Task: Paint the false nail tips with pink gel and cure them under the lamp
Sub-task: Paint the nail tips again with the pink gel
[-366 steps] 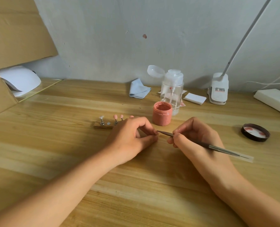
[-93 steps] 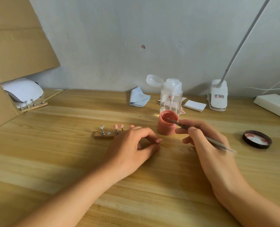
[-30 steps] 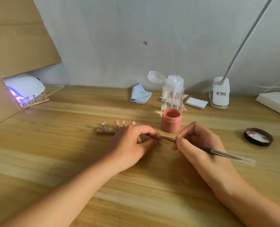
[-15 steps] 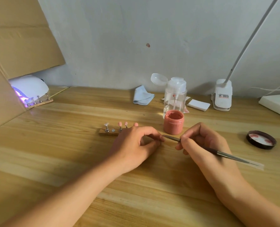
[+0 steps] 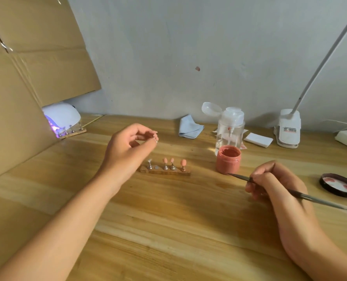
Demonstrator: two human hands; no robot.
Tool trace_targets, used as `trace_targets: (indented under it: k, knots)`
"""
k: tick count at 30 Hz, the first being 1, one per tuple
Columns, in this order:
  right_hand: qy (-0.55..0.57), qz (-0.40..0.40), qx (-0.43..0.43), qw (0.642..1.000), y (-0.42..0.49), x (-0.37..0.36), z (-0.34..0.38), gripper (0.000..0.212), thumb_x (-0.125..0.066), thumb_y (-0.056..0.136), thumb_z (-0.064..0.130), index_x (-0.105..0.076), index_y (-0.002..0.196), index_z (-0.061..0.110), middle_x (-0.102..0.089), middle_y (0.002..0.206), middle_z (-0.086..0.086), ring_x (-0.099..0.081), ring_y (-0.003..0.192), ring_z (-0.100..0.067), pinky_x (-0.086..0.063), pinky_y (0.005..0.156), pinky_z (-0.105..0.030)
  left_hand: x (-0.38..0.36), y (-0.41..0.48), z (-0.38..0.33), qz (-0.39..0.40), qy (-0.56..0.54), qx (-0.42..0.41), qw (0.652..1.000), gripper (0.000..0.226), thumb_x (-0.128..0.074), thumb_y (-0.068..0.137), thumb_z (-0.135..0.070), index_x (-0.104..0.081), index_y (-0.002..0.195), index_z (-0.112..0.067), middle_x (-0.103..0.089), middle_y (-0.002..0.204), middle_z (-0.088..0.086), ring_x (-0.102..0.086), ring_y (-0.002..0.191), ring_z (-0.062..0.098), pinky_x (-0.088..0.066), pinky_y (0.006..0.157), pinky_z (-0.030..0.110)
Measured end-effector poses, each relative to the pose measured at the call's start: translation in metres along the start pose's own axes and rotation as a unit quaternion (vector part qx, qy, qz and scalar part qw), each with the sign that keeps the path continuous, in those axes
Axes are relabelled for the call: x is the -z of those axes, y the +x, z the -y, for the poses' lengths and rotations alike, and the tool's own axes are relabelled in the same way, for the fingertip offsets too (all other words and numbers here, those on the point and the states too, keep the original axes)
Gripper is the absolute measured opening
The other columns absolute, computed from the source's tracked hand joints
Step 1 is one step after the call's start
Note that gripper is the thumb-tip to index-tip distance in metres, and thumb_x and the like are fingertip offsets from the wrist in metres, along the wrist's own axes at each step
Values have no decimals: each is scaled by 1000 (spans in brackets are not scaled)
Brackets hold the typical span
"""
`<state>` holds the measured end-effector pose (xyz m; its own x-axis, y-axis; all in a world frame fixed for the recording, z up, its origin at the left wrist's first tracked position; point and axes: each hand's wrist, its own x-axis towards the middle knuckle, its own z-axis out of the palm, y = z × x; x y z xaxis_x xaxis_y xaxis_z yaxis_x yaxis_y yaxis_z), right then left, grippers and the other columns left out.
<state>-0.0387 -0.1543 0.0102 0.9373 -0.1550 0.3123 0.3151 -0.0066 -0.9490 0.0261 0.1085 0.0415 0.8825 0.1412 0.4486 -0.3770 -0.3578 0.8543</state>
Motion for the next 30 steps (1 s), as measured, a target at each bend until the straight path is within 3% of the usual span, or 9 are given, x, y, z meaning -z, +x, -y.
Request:
trace_targets:
  k: [4, 7, 12, 18, 24, 27, 30]
  knots:
    - [3, 2, -6, 1000, 0, -1, 0, 26, -51, 91, 2, -58, 69, 14, -61, 63, -6, -50, 62, -15, -42, 55, -16, 17, 5, 18, 57, 24, 62, 996, 12, -73, 81, -23, -73, 77, -34, -75, 87, -8, -66, 87, 7, -45, 80, 21]
    - [-5, 4, -10, 1000, 0, 0, -1, 25, -52, 91, 2, -59, 70, 14, -61, 62, -4, -50, 61, -15, -42, 54, -17, 15, 6, 27, 82, 46, 79, 992, 23, -71, 86, -10, -74, 76, -31, -75, 92, -6, -65, 89, 9, -47, 78, 21]
    - [-27, 13, -17, 999, 1, 1, -4, 22, -54, 90, 7, -60, 71, 16, -63, 63, -5, -52, 63, -14, -43, 56, -18, 9, 3, 32, 140, 67, 97, 983, 23, -69, 85, -6, -74, 77, -27, -75, 98, -5, -63, 81, 5, -48, 73, 15]
    - [-31, 16, -21, 999, 1, 1, -5, 18, -55, 89, 10, -60, 72, 16, -63, 64, -4, -51, 61, -11, -42, 54, -16, 8, 3, 35, 176, 120, 105, 971, 25, -68, 86, -7, -72, 78, -31, -76, 100, -9, -67, 105, 17, -45, 101, 33]
    - [-28, 12, -23, 999, 0, 0, -2, 15, -55, 88, 10, -60, 74, 12, -63, 65, -6, -51, 62, -12, -42, 61, -26, 13, 5, 34, 188, 141, 109, 966, 22, -71, 84, -9, -72, 86, -31, -74, 95, -16, -66, 96, 3, -45, 87, 20]
    - [-25, -4, -8, 1000, 0, 1, -5, 11, -59, 91, 10, -59, 80, 11, -56, 62, -2, -45, 62, -15, -35, 60, -30, 21, 7, 36, 165, 169, 117, 965, 16, -77, 82, -15, -72, 89, -29, -74, 87, -9, -64, 87, 7, -46, 84, 24]
    - [-19, -18, 38, 999, 0, -2, -5, 11, -63, 91, 16, -57, 86, 8, -51, 61, 1, -40, 61, -15, -33, 54, -22, 24, 5, 37, 165, 171, 106, 966, 15, -79, 81, -15, -73, 82, -29, -72, 77, -9, -61, 76, 7, -44, 77, 24]
